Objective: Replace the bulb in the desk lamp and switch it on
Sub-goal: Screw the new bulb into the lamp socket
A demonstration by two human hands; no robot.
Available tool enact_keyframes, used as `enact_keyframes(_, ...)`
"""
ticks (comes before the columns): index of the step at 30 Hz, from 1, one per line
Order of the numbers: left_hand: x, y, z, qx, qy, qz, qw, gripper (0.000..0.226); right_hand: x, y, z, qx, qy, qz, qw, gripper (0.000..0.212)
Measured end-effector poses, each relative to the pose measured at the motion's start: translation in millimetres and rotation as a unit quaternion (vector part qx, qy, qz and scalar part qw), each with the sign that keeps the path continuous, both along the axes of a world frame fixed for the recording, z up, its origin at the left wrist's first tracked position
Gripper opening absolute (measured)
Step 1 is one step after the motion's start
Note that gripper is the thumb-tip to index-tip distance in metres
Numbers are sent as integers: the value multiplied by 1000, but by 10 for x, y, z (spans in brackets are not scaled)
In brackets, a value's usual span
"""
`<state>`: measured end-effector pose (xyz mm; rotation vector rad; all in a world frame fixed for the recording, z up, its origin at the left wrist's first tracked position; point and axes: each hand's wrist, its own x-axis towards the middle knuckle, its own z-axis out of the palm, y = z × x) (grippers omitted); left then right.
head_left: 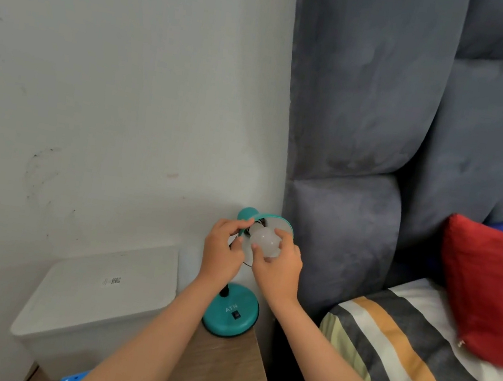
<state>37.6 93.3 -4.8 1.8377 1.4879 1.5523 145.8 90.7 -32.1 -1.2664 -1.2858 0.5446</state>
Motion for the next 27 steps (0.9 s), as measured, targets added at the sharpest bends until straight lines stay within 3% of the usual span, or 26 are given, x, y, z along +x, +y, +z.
enact_keyframes(3, 3, -8, 0, 1, -1, -3, 1000, 42, 23, 42, 0, -24, 35, -9, 999, 51)
enact_keyframes(8, 4, -4, -11, 0, -2, -2, 1000, 42, 11, -14, -46, 25, -14, 23, 999, 56)
enact_keyframes(11, 3, -3, -9, -2, -4, -3, 1000, 41, 21, 15, -59, 11, 1, 3, 1000, 47)
enact_keyframes(14, 3, -11, -10, 3, 0, -4, 1000, 41, 17, 37, -36, -6, 35, -6, 999, 52)
enact_keyframes(18, -5, 3, -22, 4, -6, -3, 1000, 44, -14, 8, -57, 33, 8, 15, 999, 54)
enact_keyframes(23, 8, -16, -19, 2, -8, -6, 1000, 43, 23, 54, -60, -31, 58, -23, 998, 51)
enact_keyframes(27, 12, -12, -20, 5, -14, -6, 1000, 43, -4, -11, -36, 22, 13, 2, 1000, 58)
